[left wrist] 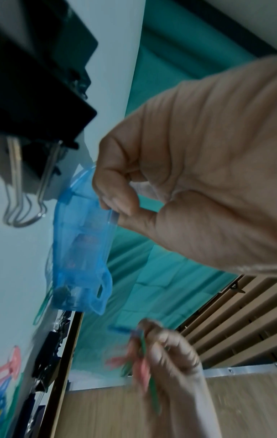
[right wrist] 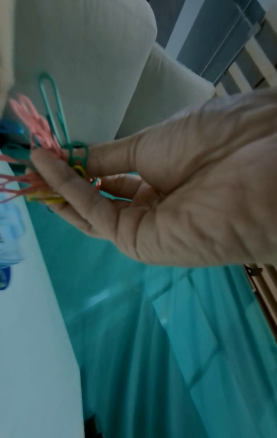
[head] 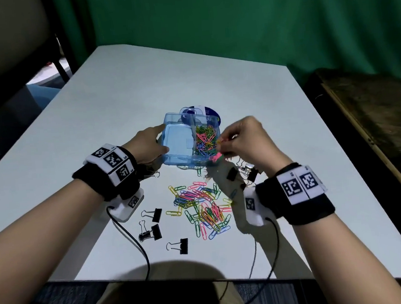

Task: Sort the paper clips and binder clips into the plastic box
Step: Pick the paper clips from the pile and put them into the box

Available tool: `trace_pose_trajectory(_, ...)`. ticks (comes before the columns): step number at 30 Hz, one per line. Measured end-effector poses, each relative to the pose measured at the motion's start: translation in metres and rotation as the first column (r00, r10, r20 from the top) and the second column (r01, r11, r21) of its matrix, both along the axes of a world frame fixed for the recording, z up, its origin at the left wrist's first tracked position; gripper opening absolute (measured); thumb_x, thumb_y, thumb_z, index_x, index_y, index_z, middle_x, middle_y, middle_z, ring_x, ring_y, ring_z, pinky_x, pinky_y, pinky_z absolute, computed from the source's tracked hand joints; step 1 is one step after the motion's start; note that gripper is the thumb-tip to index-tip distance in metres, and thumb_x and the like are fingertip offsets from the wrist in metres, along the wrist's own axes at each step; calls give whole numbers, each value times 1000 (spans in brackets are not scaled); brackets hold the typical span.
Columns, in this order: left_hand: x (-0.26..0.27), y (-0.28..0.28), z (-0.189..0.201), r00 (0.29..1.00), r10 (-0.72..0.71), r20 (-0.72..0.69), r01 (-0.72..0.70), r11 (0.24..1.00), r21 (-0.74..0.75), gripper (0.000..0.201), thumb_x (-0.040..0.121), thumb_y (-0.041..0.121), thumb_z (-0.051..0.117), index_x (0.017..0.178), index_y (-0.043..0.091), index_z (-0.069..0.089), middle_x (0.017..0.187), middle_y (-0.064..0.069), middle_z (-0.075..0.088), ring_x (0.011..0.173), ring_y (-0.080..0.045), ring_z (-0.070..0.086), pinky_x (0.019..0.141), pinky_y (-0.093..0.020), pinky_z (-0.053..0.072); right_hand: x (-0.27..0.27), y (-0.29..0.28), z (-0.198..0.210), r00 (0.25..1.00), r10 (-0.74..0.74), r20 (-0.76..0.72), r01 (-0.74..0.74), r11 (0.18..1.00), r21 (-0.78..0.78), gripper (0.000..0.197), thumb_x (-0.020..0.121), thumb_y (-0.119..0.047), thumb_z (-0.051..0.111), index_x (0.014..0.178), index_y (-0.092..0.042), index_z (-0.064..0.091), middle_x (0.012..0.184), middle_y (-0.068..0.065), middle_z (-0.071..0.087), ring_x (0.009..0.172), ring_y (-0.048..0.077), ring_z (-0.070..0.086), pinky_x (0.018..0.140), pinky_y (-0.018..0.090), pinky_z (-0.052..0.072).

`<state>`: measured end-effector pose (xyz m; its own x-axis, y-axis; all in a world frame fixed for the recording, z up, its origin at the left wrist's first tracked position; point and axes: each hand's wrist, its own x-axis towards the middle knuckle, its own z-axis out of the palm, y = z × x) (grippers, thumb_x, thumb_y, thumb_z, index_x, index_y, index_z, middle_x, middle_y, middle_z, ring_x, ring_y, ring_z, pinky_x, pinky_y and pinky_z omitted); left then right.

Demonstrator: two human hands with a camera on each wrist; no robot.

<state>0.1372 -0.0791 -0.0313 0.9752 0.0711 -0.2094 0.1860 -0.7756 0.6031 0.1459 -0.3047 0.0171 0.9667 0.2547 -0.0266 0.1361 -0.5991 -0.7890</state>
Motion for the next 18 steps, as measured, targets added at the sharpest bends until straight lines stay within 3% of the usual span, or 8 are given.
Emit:
trace_pose_trajectory(2,-2,-1,1,1000,-1,-4,1,1000,-9,65,89,14,58,147,22,30,90,-10,54,79,-24,48,75,-26,37,19,7,9,994,-75,76,70,995,68,13,72,8,72,65,-3,69,59,12,63,57,33,68,62,41,61)
trace_pose_trajectory(5,-4,-2,3,1000,-5,-13,5,1000,-16,65,89,14,57,147,21,29,111,-23,63,78,-23,46,76,-28,39,45,23,1,972,-141,190,139,990,21,12,72,8,69,67,-3,71,61,13,64,54,28,67,57,34,60)
trace_pose_trajectory(8,-5,-3,4,1000,-6,-10,6,1000,-14,65,90,15,57,147,21,28,119,-23,62,79,-23,46,79,-30,42,57,35,-23,973,-89,214,115,987,-114,14,74,5,64,74,-4,75,77,17,72,75,32,70,74,42,59)
trace_pose_trajectory(12,-4,0,1,1000,-2,-15,1,1000,-18,66,90,16,57,148,22,27,120,-22,61,79,-22,46,77,-28,40,56,33,-38,983,-56,175,84,984,-157,23,78,1,65,99,-6,74,105,12,72,97,27,66,88,34,53)
trace_pose_trajectory(15,-3,0,0,1000,5,-20,-6,1000,-29,67,90,16,57,149,21,26,120,-21,61,80,-22,47,77,-27,39,56,24,-34,976,-85,201,110,987,-116,30,81,3,55,104,-6,73,106,14,71,97,27,67,86,29,52)
trace_pose_trajectory(18,-2,-1,0,1000,6,-16,-7,1000,-30,67,90,15,58,148,22,26,120,-22,61,79,-23,46,76,-26,38,53,22,-35,978,-36,206,82,973,-217,34,80,5,49,100,-6,73,104,15,72,99,30,65,89,35,52)
